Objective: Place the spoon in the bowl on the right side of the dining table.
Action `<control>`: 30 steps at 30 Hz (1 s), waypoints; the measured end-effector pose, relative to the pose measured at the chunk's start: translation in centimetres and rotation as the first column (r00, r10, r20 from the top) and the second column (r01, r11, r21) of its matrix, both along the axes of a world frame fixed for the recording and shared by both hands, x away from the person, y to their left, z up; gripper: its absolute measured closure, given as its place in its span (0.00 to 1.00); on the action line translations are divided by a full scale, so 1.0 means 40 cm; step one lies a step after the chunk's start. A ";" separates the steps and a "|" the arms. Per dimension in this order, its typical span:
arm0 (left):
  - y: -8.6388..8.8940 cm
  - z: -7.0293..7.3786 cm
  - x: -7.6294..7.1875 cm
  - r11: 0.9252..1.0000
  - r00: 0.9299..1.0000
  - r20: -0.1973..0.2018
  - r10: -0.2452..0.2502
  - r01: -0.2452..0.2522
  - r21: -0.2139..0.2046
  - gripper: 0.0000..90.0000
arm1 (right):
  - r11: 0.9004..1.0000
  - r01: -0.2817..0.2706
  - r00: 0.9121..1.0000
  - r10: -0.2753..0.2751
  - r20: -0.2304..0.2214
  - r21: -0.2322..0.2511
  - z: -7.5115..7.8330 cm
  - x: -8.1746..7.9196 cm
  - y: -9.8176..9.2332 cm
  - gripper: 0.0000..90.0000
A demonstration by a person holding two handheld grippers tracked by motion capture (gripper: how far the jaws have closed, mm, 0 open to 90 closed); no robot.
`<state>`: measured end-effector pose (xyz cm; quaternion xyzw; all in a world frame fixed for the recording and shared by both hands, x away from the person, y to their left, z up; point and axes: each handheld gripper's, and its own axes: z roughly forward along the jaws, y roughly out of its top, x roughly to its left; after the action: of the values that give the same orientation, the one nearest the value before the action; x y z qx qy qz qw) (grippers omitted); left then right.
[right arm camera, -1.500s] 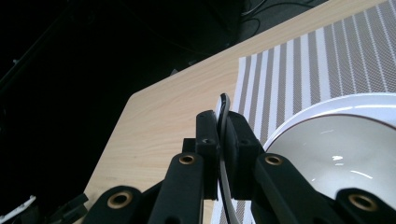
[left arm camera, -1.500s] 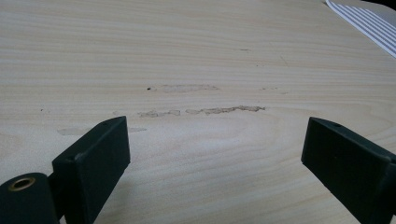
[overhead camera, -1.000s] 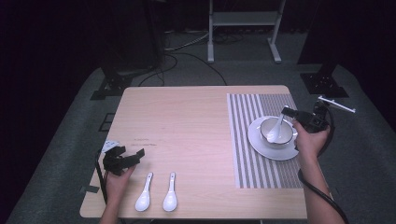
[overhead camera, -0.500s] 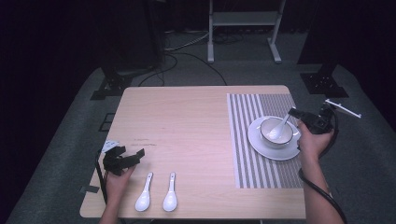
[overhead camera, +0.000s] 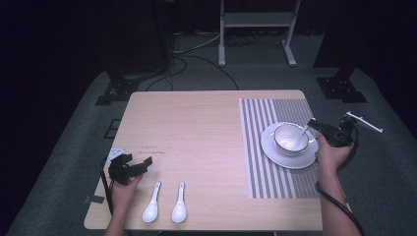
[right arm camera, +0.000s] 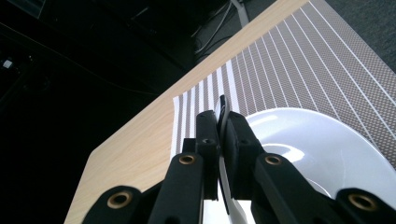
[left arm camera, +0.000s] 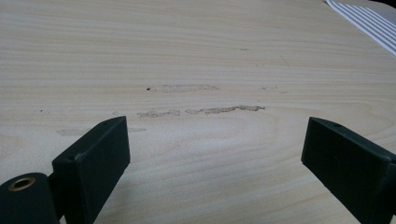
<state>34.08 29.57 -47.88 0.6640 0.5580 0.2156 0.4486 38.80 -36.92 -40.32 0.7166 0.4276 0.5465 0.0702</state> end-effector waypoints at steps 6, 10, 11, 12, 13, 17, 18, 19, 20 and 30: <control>0.000 0.000 0.000 1.000 1.000 -0.001 -0.001 0.001 0.001 0.07 | 1.000 -0.001 1.000 0.001 -0.003 0.007 -0.021 -0.002 -0.003 0.94; 0.000 0.000 0.000 1.000 1.000 0.000 0.000 0.000 0.001 0.07 | 1.000 0.001 1.000 0.000 -0.015 0.010 -0.034 -0.004 -0.006 0.94; 0.000 0.000 0.000 1.000 1.000 0.000 0.000 0.000 0.001 0.07 | 1.000 0.000 1.000 0.000 -0.018 0.015 -0.038 -0.004 -0.007 0.94; 0.000 0.000 0.000 1.000 1.000 0.000 0.000 0.000 0.001 0.07 | 1.000 0.001 1.000 0.000 -0.018 0.016 -0.040 -0.004 -0.008 0.94; 0.000 0.000 0.000 1.000 1.000 0.000 -0.001 0.001 0.002 0.07 | 1.000 0.000 1.000 0.000 -0.018 0.017 -0.042 -0.005 -0.009 0.94; 0.000 0.000 0.000 1.000 1.000 -0.001 -0.001 0.001 0.003 0.07 | 1.000 -0.006 1.000 0.006 -0.023 0.003 -0.048 -0.006 -0.011 0.93; 0.000 0.000 0.000 1.000 1.000 0.000 0.001 -0.001 0.000 0.07 | 1.000 -0.006 1.000 0.006 -0.021 0.003 -0.048 -0.006 -0.011 0.93; 0.000 0.000 0.000 1.000 1.000 0.000 0.000 0.000 0.002 0.07 | 1.000 -0.008 1.000 0.008 -0.021 0.006 -0.049 -0.007 -0.013 0.93; 0.000 0.000 0.000 1.000 1.000 0.000 0.000 0.000 0.002 0.07 | 1.000 -0.008 1.000 0.008 -0.022 0.006 -0.050 -0.007 -0.013 0.93; 0.000 0.000 0.000 1.000 1.000 0.000 0.000 0.000 0.003 0.07 | 1.000 -0.017 0.999 0.018 -0.028 0.007 -0.057 -0.009 -0.029 0.87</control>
<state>34.07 29.56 -47.88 0.6647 0.5576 0.2165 0.4476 38.45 -38.08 -42.62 0.7206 0.4331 0.5383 0.0571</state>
